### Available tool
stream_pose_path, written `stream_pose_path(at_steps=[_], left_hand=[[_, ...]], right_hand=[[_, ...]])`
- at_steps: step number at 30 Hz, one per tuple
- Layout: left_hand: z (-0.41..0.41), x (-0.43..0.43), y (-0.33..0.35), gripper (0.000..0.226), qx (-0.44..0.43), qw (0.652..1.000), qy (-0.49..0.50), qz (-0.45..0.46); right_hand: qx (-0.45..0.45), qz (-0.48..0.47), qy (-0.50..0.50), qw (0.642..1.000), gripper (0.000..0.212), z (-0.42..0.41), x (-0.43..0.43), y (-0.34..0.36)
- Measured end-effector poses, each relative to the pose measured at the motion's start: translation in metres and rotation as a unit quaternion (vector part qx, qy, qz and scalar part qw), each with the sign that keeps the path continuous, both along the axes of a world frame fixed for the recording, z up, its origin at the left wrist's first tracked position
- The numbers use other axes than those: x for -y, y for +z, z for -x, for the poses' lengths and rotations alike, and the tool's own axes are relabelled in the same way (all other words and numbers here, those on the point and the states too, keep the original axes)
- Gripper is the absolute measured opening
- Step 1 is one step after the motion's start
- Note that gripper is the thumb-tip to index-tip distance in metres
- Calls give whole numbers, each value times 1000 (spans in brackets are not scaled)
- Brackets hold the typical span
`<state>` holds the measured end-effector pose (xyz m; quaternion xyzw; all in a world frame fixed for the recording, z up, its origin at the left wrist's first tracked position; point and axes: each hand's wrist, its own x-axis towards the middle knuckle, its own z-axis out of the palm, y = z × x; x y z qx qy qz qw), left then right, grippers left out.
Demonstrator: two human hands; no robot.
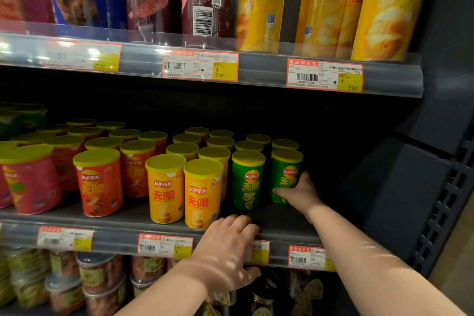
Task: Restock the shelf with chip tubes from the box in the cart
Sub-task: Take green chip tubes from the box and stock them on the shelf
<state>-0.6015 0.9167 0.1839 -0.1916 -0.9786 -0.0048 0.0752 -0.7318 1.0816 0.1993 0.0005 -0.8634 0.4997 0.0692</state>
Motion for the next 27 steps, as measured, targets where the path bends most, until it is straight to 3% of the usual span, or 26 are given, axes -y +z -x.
stream_pose_path(at_steps=[5,17,23,27], left_hand=[[-1,0,-1,73,-17,1000,9,-3],[-11,-10,-6,69,-46,995,83,24],[-38,-1,-8,72,-48,994,97,-3],[-70,25,-18,67,-26,994,107,-2]], right_hand=[[6,-3,-1,1000,68,-4,-2,-2],[31,-110,-15,993,64,-29,-10,3],[-106,-307,53,944,40,-91,-4,7],[-157,-379,118,904,33,-135,24,6]])
